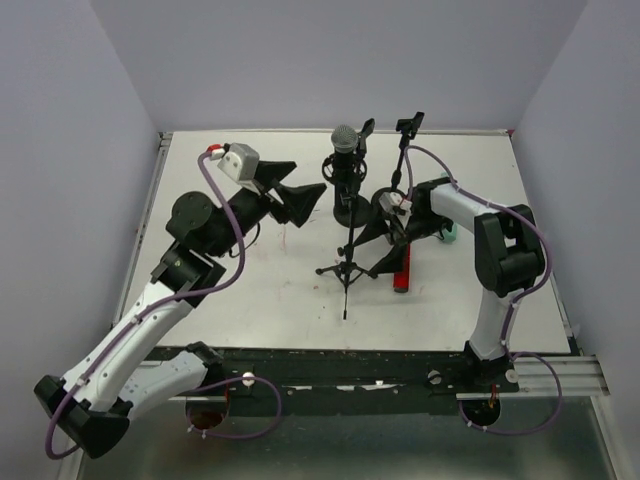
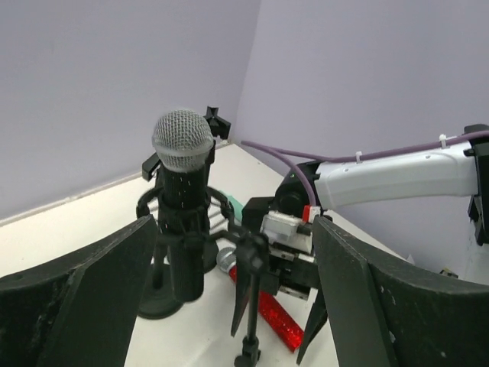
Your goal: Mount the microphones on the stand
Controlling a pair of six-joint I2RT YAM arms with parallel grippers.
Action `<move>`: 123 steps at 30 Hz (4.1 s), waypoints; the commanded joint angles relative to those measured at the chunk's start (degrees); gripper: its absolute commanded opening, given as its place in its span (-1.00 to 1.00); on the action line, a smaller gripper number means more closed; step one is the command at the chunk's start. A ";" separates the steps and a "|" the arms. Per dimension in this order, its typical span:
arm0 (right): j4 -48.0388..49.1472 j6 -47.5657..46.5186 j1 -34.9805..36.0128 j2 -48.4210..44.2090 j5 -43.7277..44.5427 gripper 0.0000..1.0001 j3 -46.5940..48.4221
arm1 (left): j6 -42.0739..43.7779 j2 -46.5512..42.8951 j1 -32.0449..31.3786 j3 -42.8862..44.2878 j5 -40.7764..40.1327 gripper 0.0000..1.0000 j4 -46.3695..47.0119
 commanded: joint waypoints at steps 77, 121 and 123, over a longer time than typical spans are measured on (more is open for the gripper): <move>41.31 48.42 -4.84 -26.80 10.22 0.85 -16.50 | -18.98 72.39 8.39 52.47 -4.89 0.02 -33.07; 36.64 50.24 -7.65 -24.69 5.30 0.85 -12.99 | 5.35 10.72 17.36 -20.69 7.67 -1.00 21.12; 38.92 54.55 -7.39 -25.13 4.95 0.84 -12.38 | 7.46 6.50 17.36 -25.27 7.33 -1.00 26.39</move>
